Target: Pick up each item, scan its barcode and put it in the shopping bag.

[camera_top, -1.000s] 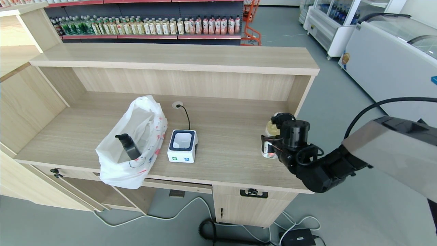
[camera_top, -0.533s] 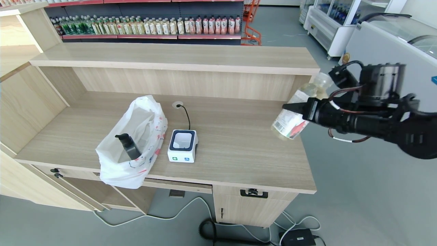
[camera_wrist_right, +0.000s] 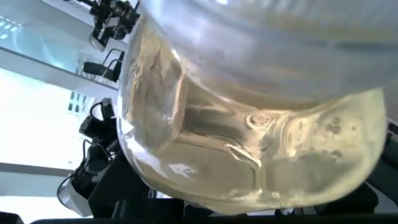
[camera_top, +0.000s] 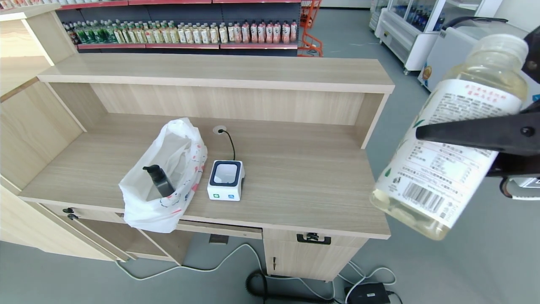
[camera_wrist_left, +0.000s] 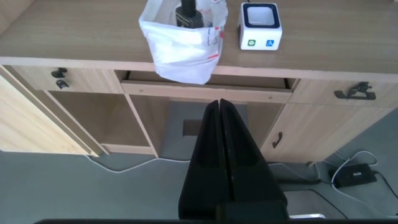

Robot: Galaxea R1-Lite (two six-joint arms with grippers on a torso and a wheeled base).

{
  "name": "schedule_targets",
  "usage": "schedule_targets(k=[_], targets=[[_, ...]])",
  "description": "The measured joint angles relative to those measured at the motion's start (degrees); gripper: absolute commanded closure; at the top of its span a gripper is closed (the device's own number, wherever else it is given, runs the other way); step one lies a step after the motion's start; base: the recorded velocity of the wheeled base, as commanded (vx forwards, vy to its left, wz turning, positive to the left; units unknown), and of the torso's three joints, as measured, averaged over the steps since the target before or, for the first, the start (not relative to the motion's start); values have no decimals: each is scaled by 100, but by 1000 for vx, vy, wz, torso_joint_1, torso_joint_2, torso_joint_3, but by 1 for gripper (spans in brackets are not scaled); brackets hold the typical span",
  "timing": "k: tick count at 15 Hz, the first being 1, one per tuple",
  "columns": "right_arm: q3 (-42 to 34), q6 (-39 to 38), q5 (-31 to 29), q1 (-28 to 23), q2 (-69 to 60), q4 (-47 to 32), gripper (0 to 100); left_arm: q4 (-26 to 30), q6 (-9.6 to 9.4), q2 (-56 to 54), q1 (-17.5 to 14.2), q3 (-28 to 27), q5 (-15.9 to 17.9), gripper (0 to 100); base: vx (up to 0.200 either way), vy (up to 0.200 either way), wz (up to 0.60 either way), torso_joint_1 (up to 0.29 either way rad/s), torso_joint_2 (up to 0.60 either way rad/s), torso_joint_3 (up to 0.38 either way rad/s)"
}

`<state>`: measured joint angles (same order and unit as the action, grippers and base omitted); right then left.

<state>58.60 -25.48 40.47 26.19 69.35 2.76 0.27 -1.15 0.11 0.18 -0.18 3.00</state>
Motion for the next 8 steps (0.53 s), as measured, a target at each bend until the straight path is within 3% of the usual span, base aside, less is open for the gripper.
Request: schedule_targets(k=[3, 8], targets=[[-260, -2, 9, 503, -458, -130, 100, 0, 2, 0, 0, 0, 0, 100, 0, 0, 0, 0, 0, 0], [85, -2, 35, 1014, -750, -749, 100, 0, 2, 0, 0, 0, 0, 100, 0, 0, 0, 0, 0, 0]])
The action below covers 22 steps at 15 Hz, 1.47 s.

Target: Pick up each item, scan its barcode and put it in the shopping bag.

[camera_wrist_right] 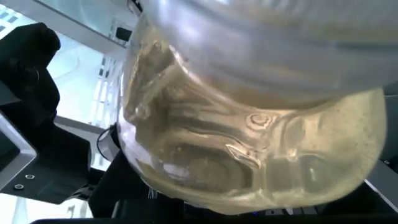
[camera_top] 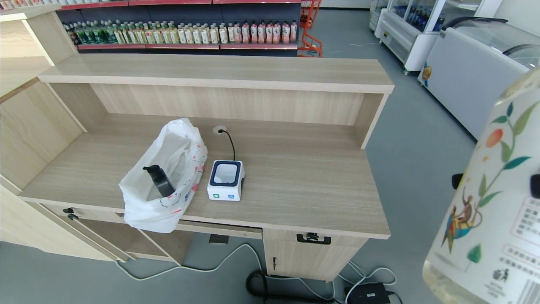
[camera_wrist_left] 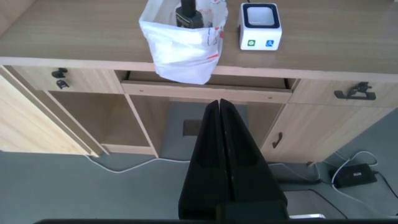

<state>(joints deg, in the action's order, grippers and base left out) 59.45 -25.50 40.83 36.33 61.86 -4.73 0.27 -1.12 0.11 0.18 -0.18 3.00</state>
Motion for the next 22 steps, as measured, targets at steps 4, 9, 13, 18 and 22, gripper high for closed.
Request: schedule_targets(k=[4, 9, 13, 18, 22], targets=[[262, 9, 0, 284, -23, -293, 100, 0, -2, 0, 0, 0, 0, 100, 0, 0, 0, 0, 0, 0], [267, 11, -5, 325, -39, -307, 100, 0, -2, 0, 0, 0, 0, 100, 0, 0, 0, 0, 0, 0], [265, 24, -16, 319, -32, -306, 100, 0, -2, 0, 0, 0, 0, 100, 0, 0, 0, 0, 0, 0], [212, 464, -79, 261, -32, -310, 100, 0, -2, 0, 0, 0, 0, 100, 0, 0, 0, 0, 0, 0], [-78, 2758, -1899, -383, 84, -222, 100, 0, -2, 0, 0, 0, 0, 100, 0, 0, 0, 0, 0, 0]])
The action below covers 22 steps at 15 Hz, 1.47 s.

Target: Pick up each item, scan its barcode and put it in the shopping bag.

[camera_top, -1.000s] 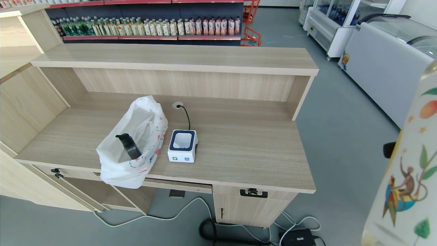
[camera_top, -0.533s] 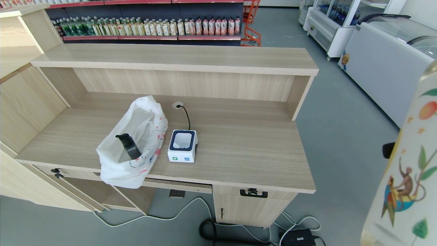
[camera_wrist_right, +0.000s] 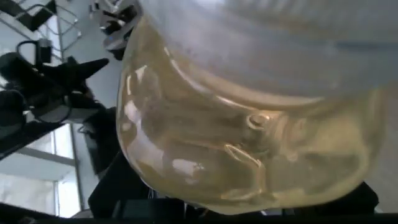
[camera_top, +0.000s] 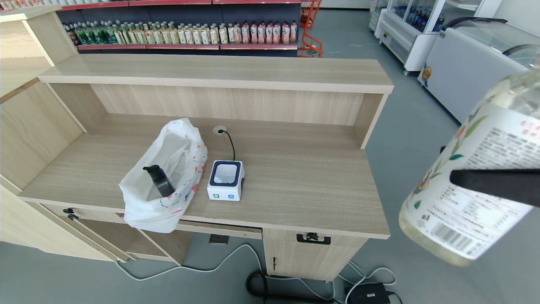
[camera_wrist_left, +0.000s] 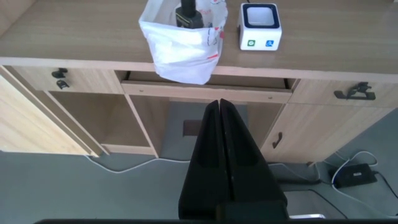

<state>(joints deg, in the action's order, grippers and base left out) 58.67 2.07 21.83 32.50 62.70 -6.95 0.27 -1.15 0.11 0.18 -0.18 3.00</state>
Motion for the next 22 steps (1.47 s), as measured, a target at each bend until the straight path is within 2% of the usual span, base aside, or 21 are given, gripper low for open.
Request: schedule_targets(k=[3, 5, 7, 19, 22], targets=[[-269, 983, -1626, -847, 378, 861, 100, 0, 2, 0, 2, 0, 0, 100, 0, 0, 0, 0, 0, 0], [-675, 1991, -2194, -1118, 642, 1876, 100, 0, 0, 0, -2, 0, 0, 100, 0, 0, 0, 0, 0, 0], [-1074, 2283, -2553, -1230, 836, 2214, 100, -2, 0, 0, -2, 0, 0, 100, 0, 0, 0, 0, 0, 0], [-1766, 2505, -2876, -1285, 623, 2274, 100, 0, -9, 0, 0, 0, 0, 100, 0, 0, 0, 0, 0, 0], [-1741, 2505, -2876, -1285, 607, 2274, 100, 0, -7, 0, 0, 0, 0, 100, 0, 200, 0, -1, 2, 4]])
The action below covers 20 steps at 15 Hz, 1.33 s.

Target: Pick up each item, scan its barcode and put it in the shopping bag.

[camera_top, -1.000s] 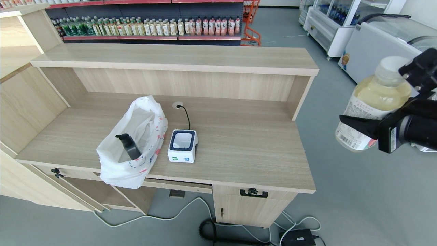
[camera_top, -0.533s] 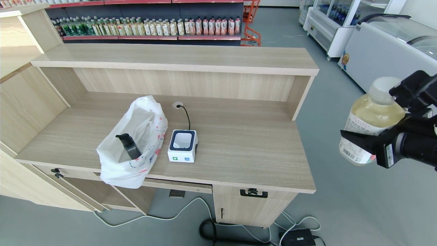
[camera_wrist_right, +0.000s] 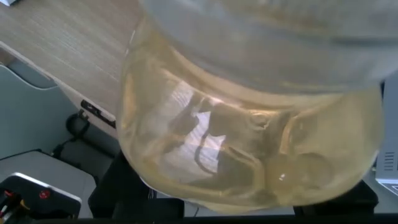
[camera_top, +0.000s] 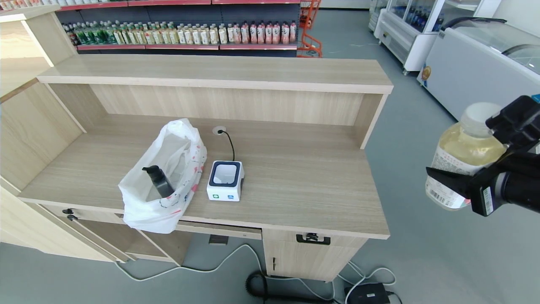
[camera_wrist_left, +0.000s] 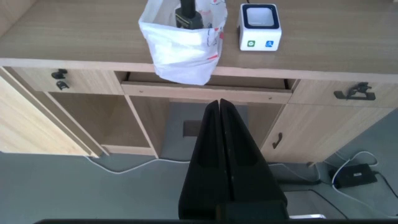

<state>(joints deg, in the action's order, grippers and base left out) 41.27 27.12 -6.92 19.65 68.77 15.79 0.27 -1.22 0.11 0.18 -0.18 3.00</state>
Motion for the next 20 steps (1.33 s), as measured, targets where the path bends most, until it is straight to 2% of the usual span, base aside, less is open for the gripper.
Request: schedule_targets(k=[9, 14, 20], targets=[[154, 137, 0, -26, 72, 28, 100, 0, 0, 0, 0, 0, 0, 100, 0, 200, 0, 2, 2, 3], [536, 539, 255, -116, 786, 1165, 100, -2, 0, 0, 0, 0, 0, 100, 0, 200, 0, 1, 0, 2], [1074, 1106, 948, -98, 1753, 1624, 100, 0, -1, 0, 0, 0, 0, 100, 0, 200, 0, 5, 4, 2]])
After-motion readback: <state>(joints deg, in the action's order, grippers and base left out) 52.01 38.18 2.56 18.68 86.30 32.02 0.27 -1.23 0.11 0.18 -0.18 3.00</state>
